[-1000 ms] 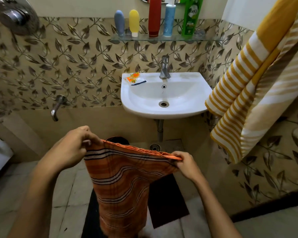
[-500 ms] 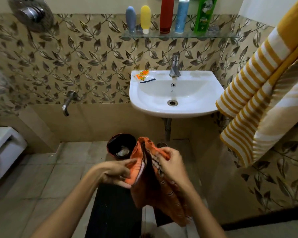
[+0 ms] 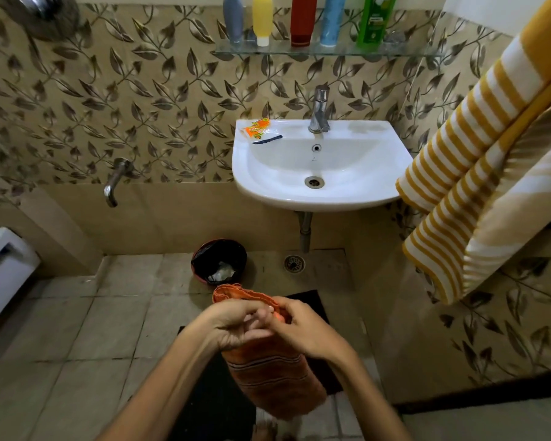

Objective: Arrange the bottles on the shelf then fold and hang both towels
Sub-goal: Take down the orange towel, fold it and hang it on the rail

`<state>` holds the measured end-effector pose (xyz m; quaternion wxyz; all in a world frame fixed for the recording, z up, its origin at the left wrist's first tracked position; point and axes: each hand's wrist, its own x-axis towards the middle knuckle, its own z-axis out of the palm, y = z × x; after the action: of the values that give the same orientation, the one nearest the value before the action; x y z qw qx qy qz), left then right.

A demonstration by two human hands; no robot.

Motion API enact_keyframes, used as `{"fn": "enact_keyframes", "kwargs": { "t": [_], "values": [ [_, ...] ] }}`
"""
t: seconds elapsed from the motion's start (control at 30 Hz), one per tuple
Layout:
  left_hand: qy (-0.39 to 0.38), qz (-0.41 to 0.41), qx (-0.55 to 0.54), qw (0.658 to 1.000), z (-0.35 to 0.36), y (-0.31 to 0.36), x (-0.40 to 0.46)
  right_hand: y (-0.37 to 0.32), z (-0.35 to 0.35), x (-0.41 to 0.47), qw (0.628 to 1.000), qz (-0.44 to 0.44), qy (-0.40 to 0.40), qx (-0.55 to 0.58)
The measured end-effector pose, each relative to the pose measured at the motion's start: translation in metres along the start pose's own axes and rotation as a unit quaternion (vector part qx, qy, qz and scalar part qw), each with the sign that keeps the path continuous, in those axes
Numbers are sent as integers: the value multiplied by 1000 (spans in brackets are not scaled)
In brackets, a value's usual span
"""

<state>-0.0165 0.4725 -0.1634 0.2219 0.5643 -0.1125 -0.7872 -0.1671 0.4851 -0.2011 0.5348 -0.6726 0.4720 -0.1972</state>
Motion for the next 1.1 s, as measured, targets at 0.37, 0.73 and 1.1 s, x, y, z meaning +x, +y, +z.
{"fn": "enact_keyframes", "kwargs": {
  "t": [0.37,0.73,1.1],
  "values": [
    [-7,90,246,965,-14,16,-17,-4,-37,-4,995,-75,1,59],
    [312,315,729,521,-39,26,-21,-12,-62,-9,987,-95,119,52],
    [-43,549,526,648,-33,58,-49,-35,-113,-42,976,-131,107,135]
  ]
}}
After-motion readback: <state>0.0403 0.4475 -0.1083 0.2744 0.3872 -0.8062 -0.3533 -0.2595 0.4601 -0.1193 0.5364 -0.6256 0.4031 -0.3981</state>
